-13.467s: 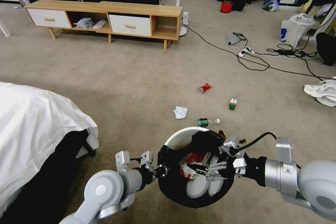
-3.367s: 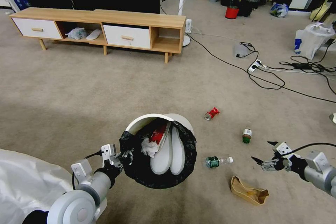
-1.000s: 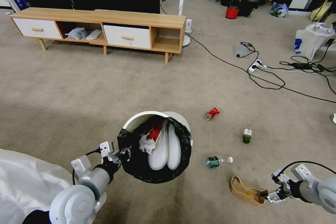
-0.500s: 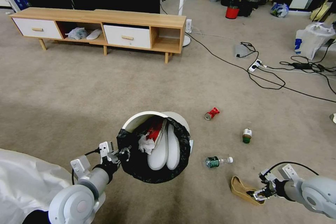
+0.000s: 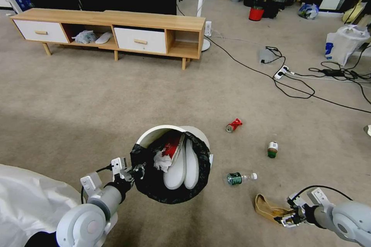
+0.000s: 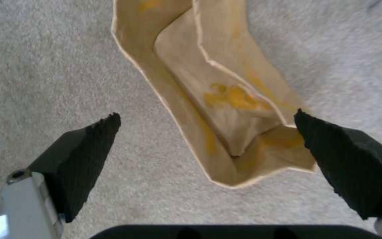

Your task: Pick up the trash bin and place the garbage on the floor into it.

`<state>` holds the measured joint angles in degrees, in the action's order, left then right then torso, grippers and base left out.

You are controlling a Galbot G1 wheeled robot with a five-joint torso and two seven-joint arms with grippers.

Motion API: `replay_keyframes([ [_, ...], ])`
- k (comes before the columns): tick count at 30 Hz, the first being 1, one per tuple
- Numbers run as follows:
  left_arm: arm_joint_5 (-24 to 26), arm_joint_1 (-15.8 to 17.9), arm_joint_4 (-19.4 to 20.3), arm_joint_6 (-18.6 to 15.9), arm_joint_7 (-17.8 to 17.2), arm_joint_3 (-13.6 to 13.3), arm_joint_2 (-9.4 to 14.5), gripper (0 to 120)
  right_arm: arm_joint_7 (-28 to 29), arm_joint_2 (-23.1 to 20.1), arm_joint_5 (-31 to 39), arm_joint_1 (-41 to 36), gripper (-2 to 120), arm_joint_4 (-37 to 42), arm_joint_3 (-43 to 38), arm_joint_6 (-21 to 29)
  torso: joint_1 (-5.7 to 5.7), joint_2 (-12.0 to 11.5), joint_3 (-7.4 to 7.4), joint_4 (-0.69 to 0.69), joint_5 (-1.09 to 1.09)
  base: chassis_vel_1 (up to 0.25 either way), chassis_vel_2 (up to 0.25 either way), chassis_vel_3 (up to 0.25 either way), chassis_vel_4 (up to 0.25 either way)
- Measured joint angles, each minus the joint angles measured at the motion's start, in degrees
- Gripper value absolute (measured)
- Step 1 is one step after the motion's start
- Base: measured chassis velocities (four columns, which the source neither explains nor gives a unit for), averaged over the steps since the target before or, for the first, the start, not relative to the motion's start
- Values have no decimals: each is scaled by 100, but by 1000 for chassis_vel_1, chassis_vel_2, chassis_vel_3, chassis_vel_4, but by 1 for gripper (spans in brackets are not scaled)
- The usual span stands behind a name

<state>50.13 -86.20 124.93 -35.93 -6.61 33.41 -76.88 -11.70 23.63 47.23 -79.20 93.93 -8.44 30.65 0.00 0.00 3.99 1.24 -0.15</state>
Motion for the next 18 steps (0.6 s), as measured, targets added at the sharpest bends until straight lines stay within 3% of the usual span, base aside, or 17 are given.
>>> replay_keyframes([
  [18,61,52,-149,48,66,69,94,0,3,708,42,1729,100,-677,1512,-30,0,0,0,-1,-2,0,0,0,0],
])
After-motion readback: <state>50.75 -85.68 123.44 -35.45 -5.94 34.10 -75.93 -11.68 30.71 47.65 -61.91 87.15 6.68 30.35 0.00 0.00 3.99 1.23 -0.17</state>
